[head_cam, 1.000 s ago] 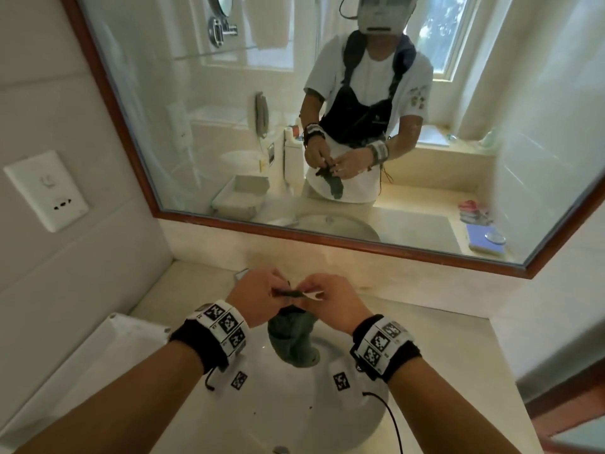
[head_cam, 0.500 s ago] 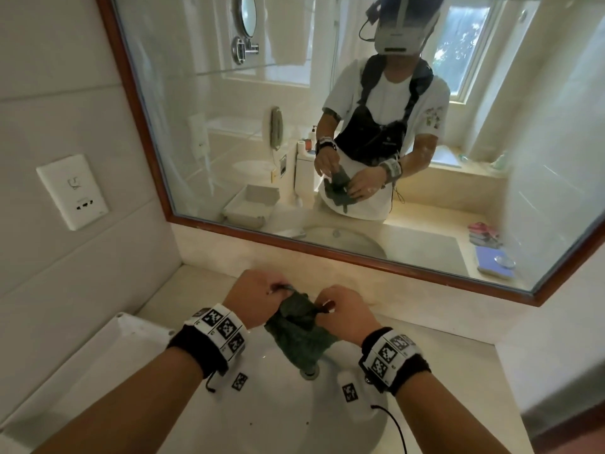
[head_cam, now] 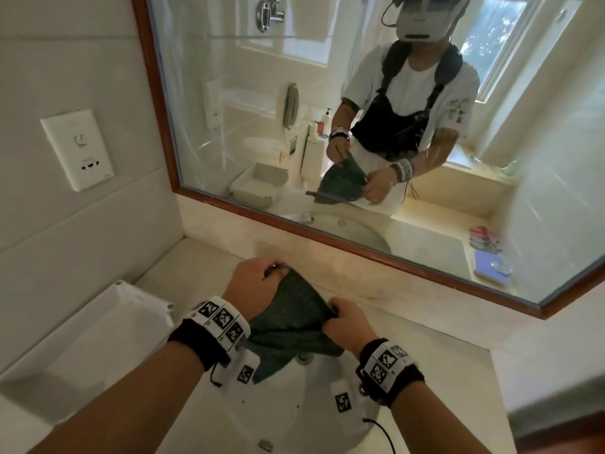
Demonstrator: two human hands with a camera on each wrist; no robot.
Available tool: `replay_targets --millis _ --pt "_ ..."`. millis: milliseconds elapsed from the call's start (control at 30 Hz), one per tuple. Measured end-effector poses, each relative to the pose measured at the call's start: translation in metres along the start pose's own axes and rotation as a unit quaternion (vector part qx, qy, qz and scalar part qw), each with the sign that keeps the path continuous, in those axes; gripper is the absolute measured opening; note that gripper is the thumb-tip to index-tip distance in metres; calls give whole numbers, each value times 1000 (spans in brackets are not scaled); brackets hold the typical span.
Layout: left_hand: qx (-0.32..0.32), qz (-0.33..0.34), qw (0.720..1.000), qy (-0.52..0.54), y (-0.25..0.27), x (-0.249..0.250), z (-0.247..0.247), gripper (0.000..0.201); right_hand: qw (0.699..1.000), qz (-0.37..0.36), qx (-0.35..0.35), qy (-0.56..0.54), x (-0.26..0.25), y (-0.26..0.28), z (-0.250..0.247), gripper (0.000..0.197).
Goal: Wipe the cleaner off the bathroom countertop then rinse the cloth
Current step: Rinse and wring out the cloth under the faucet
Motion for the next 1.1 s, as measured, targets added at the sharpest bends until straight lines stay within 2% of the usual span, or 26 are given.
replay_targets --millis 167,267,367,467,567,600,633,667,700,733,767,900,1000,1100 --pt "-37 -30 997 54 -5 -35 4 11 998 35 10 43 17 -15 20 19" --pt "-43 -129 990 42 -5 -65 15 11 992 88 35 78 32 -25 28 17" --pt "-124 -201 972 18 0 -96 44 19 989 131 40 58 35 -38 41 25" --pt "-229 -262 936 46 2 -127 74 31 986 159 48 15 29 -54 62 28" --pt "-350 -324 867 144 2 -151 95 59 983 175 44 -43 17 -68 85 23" --pt "-386 -327 848 158 1 -157 104 66 980 183 28 -72 14 -73 94 21" --pt "-424 -300 842 145 1 -164 113 69 977 191 6 -100 11 -76 101 21" --pt "-451 -258 846 123 1 -165 116 64 973 197 -17 -120 9 -79 107 19" --pt "-464 -219 854 84 -1 -164 118 49 973 193 -37 -120 9 -83 111 17" --pt "-458 -203 863 56 -3 -166 120 34 975 190 -48 -104 11 -88 112 15" --pt "-444 -203 872 39 -4 -169 123 29 977 191 -45 -86 13 -95 112 13" --pt "-385 -252 886 48 -10 -182 128 39 975 172 90 -107 20 -133 103 14" --pt "-344 -335 868 126 -19 -190 130 22 976 118 122 -135 12 -166 103 21" --pt "-301 -420 836 183 -32 -198 137 16 990 61 108 -74 -1 -194 103 30"
Point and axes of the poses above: each hand's wrist, its own y-axis away from the middle knuckle, its own z-axis out of the palm, x = y × z, the point moved 1 cm from there along -y, towards the middle knuckle, and after that the axes turned 7 degrees about -y, right-handed, at the moved point
